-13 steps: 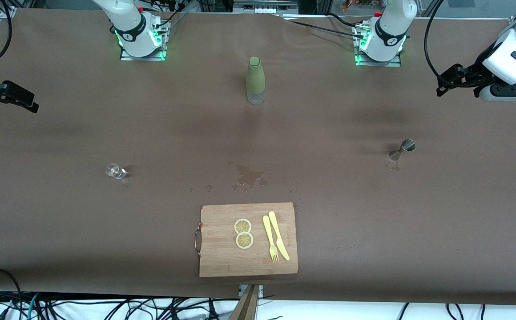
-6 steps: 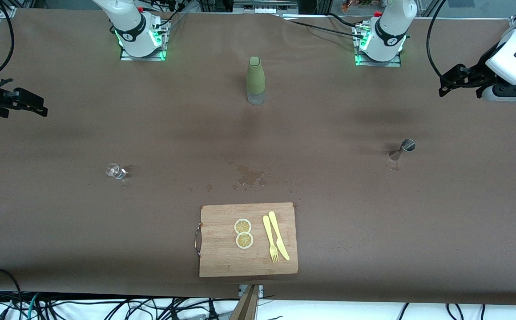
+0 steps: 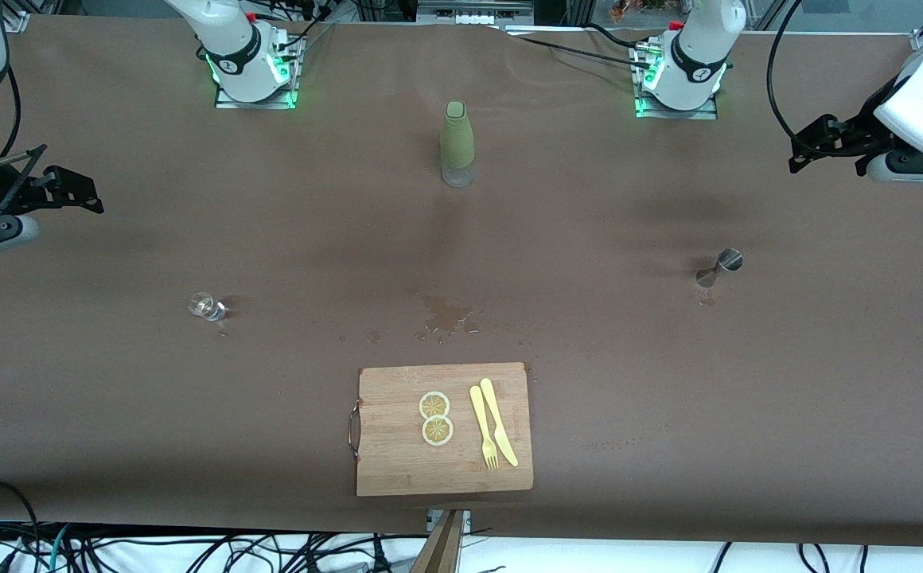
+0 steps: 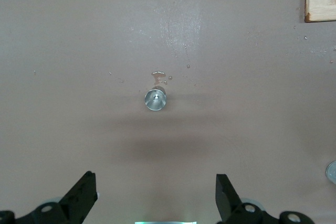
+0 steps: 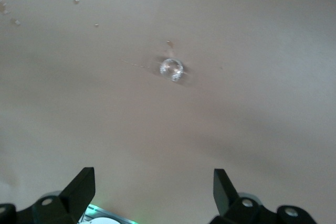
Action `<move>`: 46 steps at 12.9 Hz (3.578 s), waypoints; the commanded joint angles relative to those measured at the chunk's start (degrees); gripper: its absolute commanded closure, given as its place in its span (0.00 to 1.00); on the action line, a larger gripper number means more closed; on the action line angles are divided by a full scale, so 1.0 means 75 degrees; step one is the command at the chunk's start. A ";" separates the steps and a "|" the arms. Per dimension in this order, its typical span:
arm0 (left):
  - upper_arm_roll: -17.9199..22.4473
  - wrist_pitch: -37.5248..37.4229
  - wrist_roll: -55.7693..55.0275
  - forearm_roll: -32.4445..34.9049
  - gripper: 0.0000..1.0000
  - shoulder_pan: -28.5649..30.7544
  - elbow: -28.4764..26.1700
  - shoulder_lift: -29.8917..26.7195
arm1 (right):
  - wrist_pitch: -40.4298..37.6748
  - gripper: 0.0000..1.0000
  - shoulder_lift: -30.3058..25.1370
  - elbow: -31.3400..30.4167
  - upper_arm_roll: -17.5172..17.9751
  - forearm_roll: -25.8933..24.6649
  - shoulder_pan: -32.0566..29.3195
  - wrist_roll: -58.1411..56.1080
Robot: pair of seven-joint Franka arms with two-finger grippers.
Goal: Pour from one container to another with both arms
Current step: 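Lower the right gripper toward the glass beaker while the left gripper approaches the jigger, then grasp the glass beaker with the right gripper while the left gripper grasps the jigger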
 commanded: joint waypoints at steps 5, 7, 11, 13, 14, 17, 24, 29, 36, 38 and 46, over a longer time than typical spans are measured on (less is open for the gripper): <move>0.0034 0.0023 0.2332 -0.0248 0.00 0.0444 0.0036 0.0082 | -0.0076 0.00 0.0477 0.0067 0.0008 0.0970 -0.0680 -0.2791; 0.0034 0.0175 0.3199 -0.0611 0.01 0.0806 0.0036 0.0211 | -0.0076 0.00 0.0676 0.0067 0.0008 0.1437 -0.0961 -0.3482; 0.0081 0.0280 0.4836 -0.1183 0.02 0.1276 0.0012 0.0410 | -0.0088 0.00 0.1262 0.0067 0.0008 0.2831 -0.1851 -0.5344; 0.0116 0.0514 0.6698 -0.1664 0.02 0.1813 -0.0104 0.0667 | -0.0134 0.00 0.1555 0.0055 0.0008 0.3336 -0.2180 -0.6165; 0.0128 0.0573 0.7508 -0.1934 0.02 0.2071 -0.0140 0.0808 | -0.0309 0.00 0.1754 0.0067 0.0008 0.3686 -0.2321 -0.6599; 0.0128 0.0620 0.9385 -0.2777 0.02 0.2880 -0.0233 0.1533 | -0.0416 0.00 0.2480 0.0079 0.0008 0.4800 -0.2743 -0.8272; 0.0128 0.0983 1.3300 -0.4466 0.02 0.3632 -0.0421 0.2987 | -0.0404 0.00 0.3875 0.0102 0.0008 0.6068 -0.3166 -1.1556; 0.0128 0.0984 1.5657 -0.5626 0.01 0.3855 -0.0480 0.4112 | -0.0322 0.00 0.4778 0.0114 0.0020 0.6396 -0.3295 -1.3257; 0.0140 0.0785 1.7836 -0.5838 0.01 0.3984 -0.0527 0.5002 | -0.0170 0.00 0.5412 0.0149 0.0055 0.6666 -0.3236 -1.4371; 0.0128 0.0773 1.8412 -0.5885 0.01 0.4089 -0.0527 0.5227 | -0.0018 0.00 0.5517 0.0149 0.0055 0.6678 -0.3201 -1.4559; 0.0128 0.0644 1.9551 -0.6342 0.00 0.4148 -0.0515 0.6293 | 0.0557 0.00 0.6044 0.0500 0.0102 0.7006 -0.2803 -1.4783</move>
